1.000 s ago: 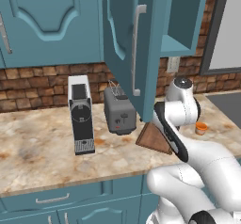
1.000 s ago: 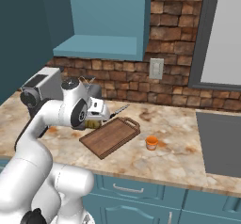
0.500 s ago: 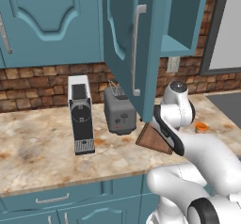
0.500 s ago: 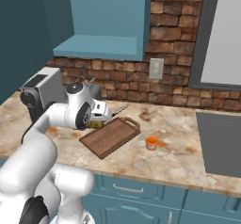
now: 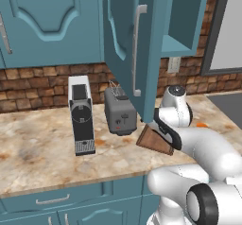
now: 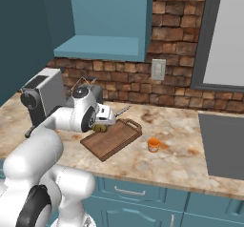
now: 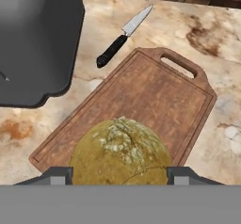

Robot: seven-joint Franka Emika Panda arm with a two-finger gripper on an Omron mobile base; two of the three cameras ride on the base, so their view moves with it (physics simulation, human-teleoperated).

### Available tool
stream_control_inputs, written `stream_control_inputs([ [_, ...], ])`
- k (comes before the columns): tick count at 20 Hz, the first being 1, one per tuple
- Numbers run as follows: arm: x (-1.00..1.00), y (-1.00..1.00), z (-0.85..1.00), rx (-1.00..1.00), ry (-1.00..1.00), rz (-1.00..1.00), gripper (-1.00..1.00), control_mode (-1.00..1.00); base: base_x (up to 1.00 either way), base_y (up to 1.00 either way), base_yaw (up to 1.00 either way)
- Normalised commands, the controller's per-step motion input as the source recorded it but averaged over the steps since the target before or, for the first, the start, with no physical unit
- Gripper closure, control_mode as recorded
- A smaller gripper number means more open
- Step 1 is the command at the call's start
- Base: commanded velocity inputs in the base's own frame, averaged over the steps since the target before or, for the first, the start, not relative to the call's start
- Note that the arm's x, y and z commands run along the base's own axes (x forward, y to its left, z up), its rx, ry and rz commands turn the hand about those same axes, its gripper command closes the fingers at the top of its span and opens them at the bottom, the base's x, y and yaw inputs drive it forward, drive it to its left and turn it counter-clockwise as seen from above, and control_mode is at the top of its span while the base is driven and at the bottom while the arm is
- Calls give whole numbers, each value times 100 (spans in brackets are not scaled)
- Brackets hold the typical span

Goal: Pick the bread, place it on the cutting board, pick the jam, place it on the counter, and close the cabinet.

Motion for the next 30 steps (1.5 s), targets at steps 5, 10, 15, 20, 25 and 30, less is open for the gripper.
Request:
stream_control_inputs([
  [5,3,-2,-19,0,0,0,100,-100,0,0,0],
  [10,0,0,-20,0,0,0,100,-100,0,0,0],
  [15,0,0,-21,0,0,0,100,-100,0,0,0],
  [20,0,0,-14,0,0,0,100,-100,0,0,0],
  [25,0,0,-14,0,0,0,100,-100,0,0,0],
  [30,0,0,-14,0,0,0,100,-100,0,0,0],
])
